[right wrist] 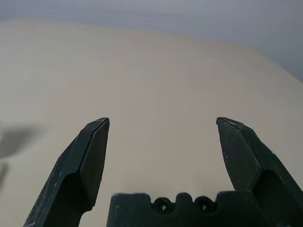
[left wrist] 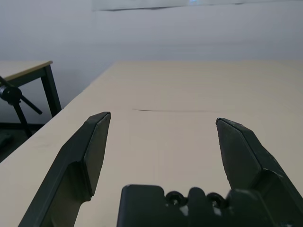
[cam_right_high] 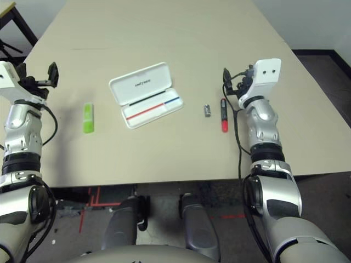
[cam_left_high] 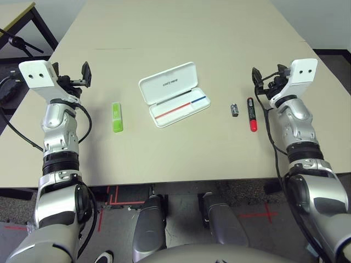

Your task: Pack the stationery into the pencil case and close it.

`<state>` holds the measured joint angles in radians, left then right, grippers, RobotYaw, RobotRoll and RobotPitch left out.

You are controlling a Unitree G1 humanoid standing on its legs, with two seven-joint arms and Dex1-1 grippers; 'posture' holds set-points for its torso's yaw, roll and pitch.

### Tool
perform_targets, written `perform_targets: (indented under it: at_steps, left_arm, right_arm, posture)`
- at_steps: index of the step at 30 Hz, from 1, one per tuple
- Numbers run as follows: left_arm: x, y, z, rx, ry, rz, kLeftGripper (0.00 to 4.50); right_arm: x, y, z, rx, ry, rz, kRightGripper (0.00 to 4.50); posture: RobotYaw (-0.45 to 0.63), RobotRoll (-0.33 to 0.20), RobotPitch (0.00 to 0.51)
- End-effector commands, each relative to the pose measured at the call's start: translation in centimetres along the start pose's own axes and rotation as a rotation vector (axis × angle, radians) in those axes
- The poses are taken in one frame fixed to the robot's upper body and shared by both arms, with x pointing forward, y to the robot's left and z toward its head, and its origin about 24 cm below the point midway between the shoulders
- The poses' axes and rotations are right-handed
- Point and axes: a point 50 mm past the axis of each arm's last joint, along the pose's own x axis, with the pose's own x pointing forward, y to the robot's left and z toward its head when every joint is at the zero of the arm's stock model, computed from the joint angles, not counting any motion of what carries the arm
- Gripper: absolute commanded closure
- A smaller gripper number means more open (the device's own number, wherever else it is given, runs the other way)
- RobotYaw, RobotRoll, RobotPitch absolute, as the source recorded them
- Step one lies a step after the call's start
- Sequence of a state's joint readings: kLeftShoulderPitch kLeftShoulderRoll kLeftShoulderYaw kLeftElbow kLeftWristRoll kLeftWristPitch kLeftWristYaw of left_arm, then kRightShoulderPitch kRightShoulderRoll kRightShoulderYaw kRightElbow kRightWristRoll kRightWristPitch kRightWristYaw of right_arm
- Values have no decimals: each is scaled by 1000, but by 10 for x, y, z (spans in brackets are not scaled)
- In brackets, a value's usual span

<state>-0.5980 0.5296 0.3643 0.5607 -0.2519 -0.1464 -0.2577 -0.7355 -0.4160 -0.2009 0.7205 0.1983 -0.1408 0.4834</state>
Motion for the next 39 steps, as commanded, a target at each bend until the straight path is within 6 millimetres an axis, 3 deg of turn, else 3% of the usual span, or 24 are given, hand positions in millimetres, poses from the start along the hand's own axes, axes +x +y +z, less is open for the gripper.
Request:
perform_targets:
  at_steps: [1,9,18,26,32,39]
  left_arm:
    - [-4,3,6,14,7,-37,0]
    - [-8,-1,18,36,20,-138,0]
    - [-11,-14,31,41,41,-286,0]
    - [-28,-52,42,-29,106,-635,0]
    - [-59,-89,50,-83,210,-984,0]
    - [-76,-115,48,-36,318,-1184,0]
  right_arm:
    - [1,10,6,-35,39,184,17]
    - [-12,27,7,-78,163,542,17]
    - [-22,31,9,-85,248,701,17]
    - [-29,29,12,-100,299,769,17]
    - [-29,28,13,-107,304,768,17]
    - [-30,27,10,-115,311,766,17]
  posture:
    - [-81,0,173]
    - [-60,0,177]
    - [-57,0,176]
    - [-66,0,173]
    - [-72,0,172]
    - [-76,0,166]
